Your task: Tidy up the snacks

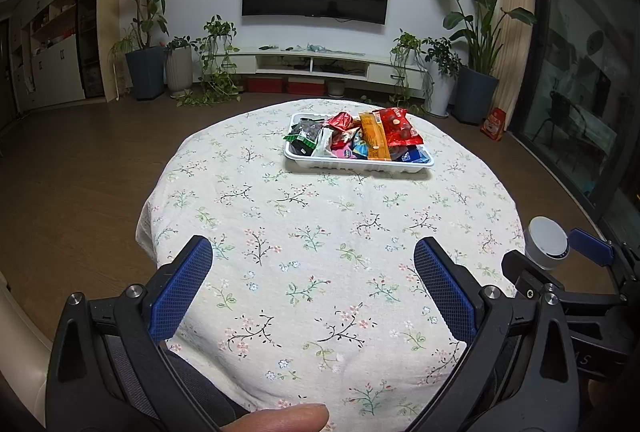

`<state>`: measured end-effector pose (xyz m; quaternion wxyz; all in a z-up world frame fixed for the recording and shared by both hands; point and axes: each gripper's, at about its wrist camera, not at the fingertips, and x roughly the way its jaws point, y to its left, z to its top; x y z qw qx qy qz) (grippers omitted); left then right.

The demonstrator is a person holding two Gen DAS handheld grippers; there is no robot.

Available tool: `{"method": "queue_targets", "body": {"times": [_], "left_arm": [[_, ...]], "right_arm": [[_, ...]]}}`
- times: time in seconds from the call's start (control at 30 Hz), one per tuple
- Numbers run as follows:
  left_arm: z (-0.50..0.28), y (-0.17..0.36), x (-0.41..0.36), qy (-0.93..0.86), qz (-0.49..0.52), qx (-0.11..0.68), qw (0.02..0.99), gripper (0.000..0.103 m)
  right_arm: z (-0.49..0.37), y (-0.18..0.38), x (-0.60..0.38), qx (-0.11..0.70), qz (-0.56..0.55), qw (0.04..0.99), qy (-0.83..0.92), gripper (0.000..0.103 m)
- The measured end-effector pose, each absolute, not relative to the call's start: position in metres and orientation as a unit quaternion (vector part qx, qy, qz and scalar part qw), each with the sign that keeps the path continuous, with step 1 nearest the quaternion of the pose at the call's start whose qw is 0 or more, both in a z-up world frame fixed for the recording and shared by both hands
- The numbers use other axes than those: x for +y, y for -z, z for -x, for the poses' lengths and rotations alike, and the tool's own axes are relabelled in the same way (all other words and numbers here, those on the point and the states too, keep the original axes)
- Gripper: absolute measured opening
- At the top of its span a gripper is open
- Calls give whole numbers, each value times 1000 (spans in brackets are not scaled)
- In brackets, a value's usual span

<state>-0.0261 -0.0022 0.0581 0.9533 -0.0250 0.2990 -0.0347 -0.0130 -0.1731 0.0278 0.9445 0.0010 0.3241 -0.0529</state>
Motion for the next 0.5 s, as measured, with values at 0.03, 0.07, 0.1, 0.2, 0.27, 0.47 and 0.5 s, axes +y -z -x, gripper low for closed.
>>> {"method": "queue_targets", "body": {"times": [0.03,0.07,0.1,0.2,0.27,0.47,0.5], "left_arm": [[26,-58,-2,35,25,299,953,102],[26,-58,-2,35,25,299,953,102],[26,-58,-2,35,25,299,953,102],[25,-58,-2,35,25,298,953,102],[25,-58,-2,34,25,299,953,102],[26,-57,-3,38,27,302,952,102],[26,-56,-3,38,28,302,952,102]], "right_arm": [[13,-28,-174,324,-1,945,53,103],[13,-28,-174,324,-1,945,53,103],[13,-28,-173,324,-1,945,53,103],[13,-28,-173,324,-1,945,53,103],[13,-28,-173,324,-1,945,53,103],[13,-27,-174,325,-1,944,53,103],[13,-28,-173,324,-1,945,53,103]]}}
